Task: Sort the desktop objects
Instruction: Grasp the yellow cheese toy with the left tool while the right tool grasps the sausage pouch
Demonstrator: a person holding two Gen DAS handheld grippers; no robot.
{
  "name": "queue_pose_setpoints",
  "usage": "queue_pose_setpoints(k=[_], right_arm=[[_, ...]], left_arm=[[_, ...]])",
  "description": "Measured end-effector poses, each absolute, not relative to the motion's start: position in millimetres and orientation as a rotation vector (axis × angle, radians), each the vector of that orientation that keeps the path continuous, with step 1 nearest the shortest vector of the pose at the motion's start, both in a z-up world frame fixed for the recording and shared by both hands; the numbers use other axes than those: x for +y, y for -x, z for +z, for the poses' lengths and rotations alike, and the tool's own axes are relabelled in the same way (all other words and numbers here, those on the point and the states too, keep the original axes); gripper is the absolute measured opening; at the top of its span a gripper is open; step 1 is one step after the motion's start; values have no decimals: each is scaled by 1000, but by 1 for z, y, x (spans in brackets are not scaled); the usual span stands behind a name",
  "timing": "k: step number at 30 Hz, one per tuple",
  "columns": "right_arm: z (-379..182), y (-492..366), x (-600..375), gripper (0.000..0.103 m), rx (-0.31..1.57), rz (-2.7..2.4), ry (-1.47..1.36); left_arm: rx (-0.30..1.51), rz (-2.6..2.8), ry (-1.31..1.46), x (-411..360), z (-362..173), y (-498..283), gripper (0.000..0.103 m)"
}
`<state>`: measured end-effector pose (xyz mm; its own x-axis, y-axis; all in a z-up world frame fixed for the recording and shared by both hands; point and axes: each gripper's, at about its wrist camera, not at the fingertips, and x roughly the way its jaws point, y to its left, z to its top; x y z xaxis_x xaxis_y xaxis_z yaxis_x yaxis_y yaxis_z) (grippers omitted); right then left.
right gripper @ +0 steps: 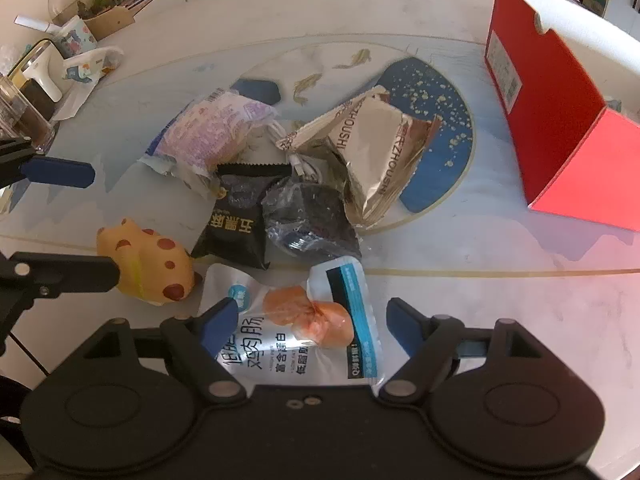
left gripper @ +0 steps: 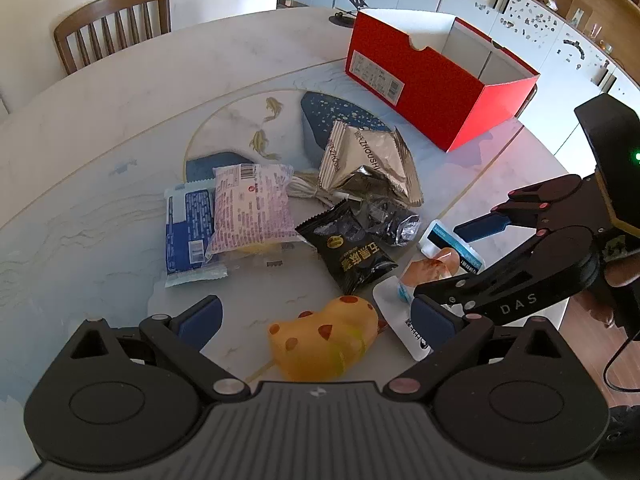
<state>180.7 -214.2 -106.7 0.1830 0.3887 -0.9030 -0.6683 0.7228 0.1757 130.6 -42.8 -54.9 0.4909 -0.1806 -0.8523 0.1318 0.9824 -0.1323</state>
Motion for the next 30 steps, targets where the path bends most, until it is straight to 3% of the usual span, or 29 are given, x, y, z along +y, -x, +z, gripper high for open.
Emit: queue_pose_setpoints(k=[9, 11, 13, 19, 26, 30], right_arm=[[-111, -189, -217, 78, 1175, 706, 242], [-110, -188, -216, 73, 1171, 709, 238], [-109, -184, -213, 55, 1155, 712, 258], [-105, -184, -216, 32, 1144, 704, 275], [-102, -185, -229, 28, 1140, 674, 241], [-99, -185, -240, 18, 1138, 661, 187]], left_arm=[[1054, -186, 66, -40, -61, -132, 101], [1055, -188, 70, -41, -63, -131, 101], [1054, -190, 67, -43, -65, -131, 101], [1063, -184, 60, -49, -71, -131, 100], [1064, -175, 57, -53, -75, -130, 98], [1073, -171, 55, -55, -79, -132, 92]])
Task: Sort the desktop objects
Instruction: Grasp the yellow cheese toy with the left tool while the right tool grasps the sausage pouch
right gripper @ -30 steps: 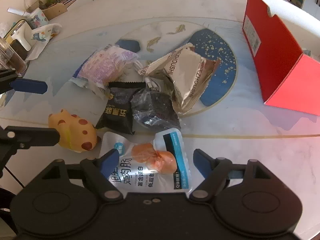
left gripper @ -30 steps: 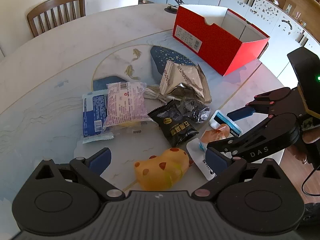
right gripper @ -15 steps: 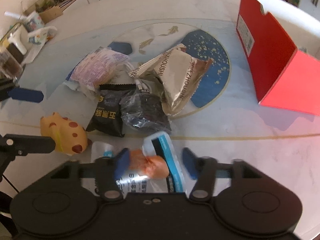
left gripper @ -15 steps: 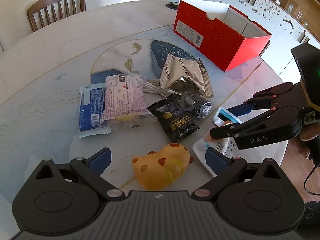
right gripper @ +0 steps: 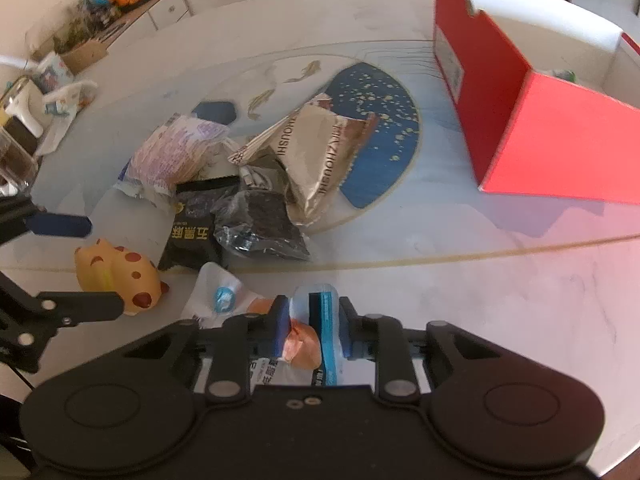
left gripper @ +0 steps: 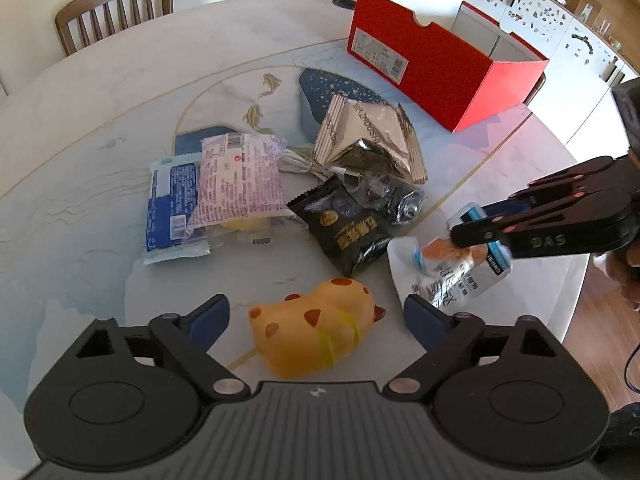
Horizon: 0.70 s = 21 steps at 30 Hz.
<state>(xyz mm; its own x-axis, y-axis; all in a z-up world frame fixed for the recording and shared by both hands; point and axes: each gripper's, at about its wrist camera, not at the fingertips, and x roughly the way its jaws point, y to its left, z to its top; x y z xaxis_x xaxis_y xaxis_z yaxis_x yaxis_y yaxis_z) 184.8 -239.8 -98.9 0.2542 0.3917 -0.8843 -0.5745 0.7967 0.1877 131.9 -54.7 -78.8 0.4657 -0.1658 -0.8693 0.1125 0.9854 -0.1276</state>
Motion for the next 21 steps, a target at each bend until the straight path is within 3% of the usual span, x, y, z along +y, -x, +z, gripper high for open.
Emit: queue_pose_setpoints(k=[1, 9, 21], right_arm=[[-98, -184, -243, 8, 1135, 659, 172], [-94, -185, -261, 4, 1138, 639, 77], [-82, -183, -295, 0, 1129, 581, -103]], left_arm=[[1075, -169, 53, -55, -80, -132, 89], [1090, -156, 45, -56, -85, -136, 70], [1091, -167, 53, -57, -81, -135, 63]])
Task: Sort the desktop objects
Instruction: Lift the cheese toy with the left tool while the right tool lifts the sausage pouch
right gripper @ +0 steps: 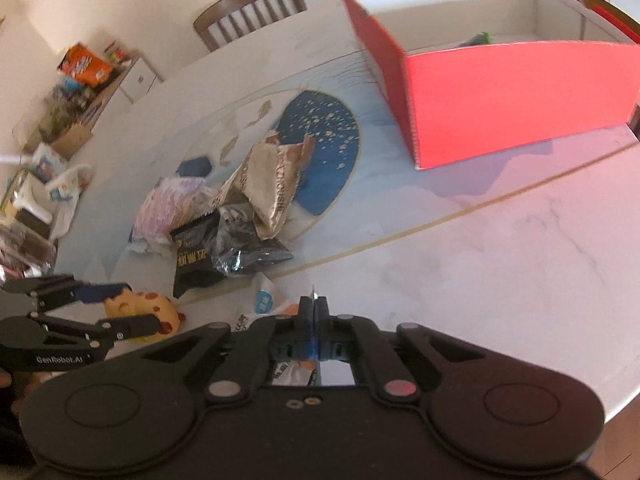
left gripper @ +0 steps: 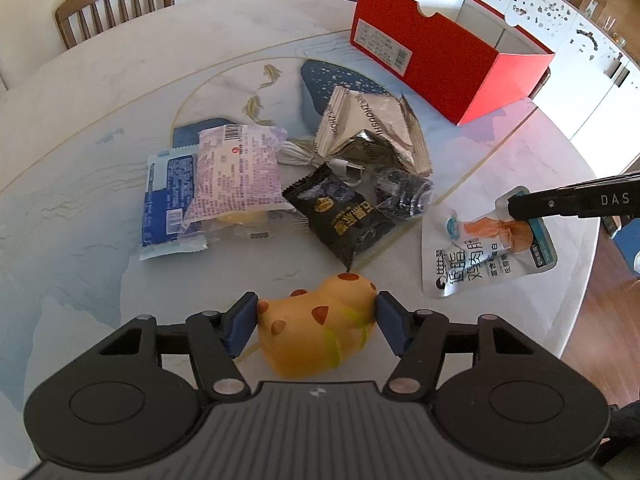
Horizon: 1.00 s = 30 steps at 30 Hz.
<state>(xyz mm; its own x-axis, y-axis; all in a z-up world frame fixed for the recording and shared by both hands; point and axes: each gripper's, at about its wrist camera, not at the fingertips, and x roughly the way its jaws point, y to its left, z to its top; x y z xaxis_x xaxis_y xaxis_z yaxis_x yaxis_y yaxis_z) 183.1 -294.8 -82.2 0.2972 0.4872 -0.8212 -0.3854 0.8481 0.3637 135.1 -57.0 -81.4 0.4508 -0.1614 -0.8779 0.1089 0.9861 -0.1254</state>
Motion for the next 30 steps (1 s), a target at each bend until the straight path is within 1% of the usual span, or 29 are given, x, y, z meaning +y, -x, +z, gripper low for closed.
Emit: queue_pose_setpoints(k=[13, 14, 16, 17, 18, 19, 20, 21, 26, 28, 30], right_arm=[[-61, -184, -332, 0, 1075, 529, -190], [-62, -184, -333, 2, 1083, 541, -189], [-65, -184, -334, 23, 1091, 536, -180], [-67, -182, -334, 25, 1104, 548, -182], [-69, -182, -334, 32, 1114, 561, -185], [-71, -181, -334, 45, 1118, 565, -185], [-73, -179, -334, 51, 1122, 562, -185], [-77, -179, -333, 55, 1131, 559, -185], [-97, -177, -328, 55, 1177, 560, -195], [-103, -175, -325, 52, 1192, 571, -191], [-105, -172, -323, 52, 1206, 604, -200]], left_arm=[[1059, -231, 52, -71, -61, -140, 62], [1057, -233, 54, -72, -60, -141, 62], [1054, -236, 59, -73, -59, -142, 62], [1054, -237, 61, -73, -59, -142, 62], [1054, -237, 61, -73, -59, -142, 62], [1056, -236, 61, -73, -59, -142, 62], [1059, -236, 61, -74, -60, -142, 62], [1061, -235, 63, -74, -60, -141, 62], [1072, -225, 64, -72, -62, -137, 62], [1076, -221, 65, -71, -62, -135, 62], [1079, -217, 70, -69, -63, -134, 62]])
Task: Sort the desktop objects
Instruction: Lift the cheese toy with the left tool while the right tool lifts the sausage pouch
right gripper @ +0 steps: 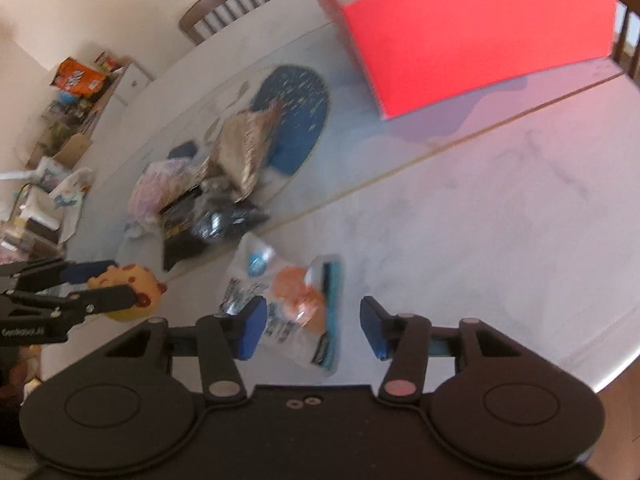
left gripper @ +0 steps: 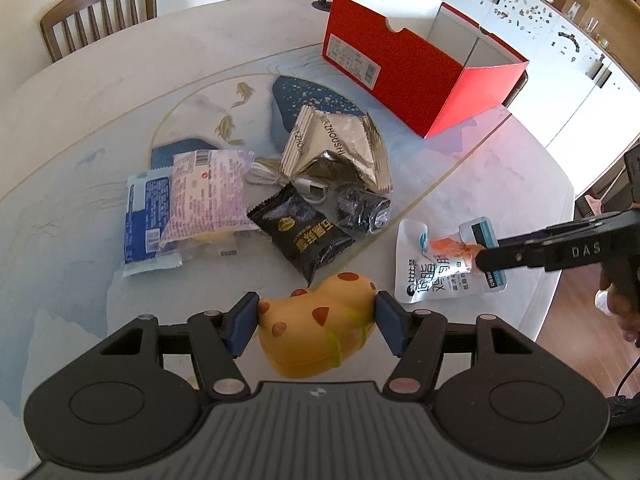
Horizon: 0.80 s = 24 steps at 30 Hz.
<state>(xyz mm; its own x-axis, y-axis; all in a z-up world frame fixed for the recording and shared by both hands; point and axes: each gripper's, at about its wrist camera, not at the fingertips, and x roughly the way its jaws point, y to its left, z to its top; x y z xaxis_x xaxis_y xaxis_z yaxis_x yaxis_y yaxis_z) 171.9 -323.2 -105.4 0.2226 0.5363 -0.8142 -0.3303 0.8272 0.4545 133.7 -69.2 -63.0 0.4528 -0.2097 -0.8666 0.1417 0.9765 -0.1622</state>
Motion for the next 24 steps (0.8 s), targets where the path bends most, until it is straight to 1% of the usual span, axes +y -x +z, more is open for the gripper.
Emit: queue_pose_setpoints(k=[4, 6, 10, 12, 14, 15, 17, 19, 20, 21, 24], right_arm=[[-110, -170, -319, 48, 1221, 620, -169], [-109, -172, -319, 48, 1212, 625, -176], [-109, -177, -316, 52, 1198, 665, -178], [-111, -179, -313, 52, 1196, 658, -169], [-112, -179, -314, 49, 1194, 660, -185], [-113, -179, -314, 46, 1194, 661, -190], [-113, -180, -315, 33, 1195, 658, -197], [-115, -182, -319, 14, 1203, 667, -239], [-115, -183, -320, 11, 1205, 669, -260], [-115, -183, -322, 5, 1206, 668, -269], [-115, -182, -322, 2, 1206, 669, -286]], left_arm=[[1083, -212, 74, -68, -64, -131, 62], [1082, -212, 74, -68, -63, -131, 62], [1087, -212, 73, -68, -63, -131, 62], [1087, -212, 72, -68, -63, -130, 62], [1087, -211, 72, -68, -63, -131, 62], [1089, -212, 72, -69, -64, -131, 62], [1090, -212, 72, -69, -64, -131, 62], [1090, -212, 73, -69, -64, -131, 62], [1090, -212, 74, -69, -64, -131, 62], [1092, -212, 75, -69, -65, -131, 62], [1094, -215, 75, -69, -65, -132, 62]])
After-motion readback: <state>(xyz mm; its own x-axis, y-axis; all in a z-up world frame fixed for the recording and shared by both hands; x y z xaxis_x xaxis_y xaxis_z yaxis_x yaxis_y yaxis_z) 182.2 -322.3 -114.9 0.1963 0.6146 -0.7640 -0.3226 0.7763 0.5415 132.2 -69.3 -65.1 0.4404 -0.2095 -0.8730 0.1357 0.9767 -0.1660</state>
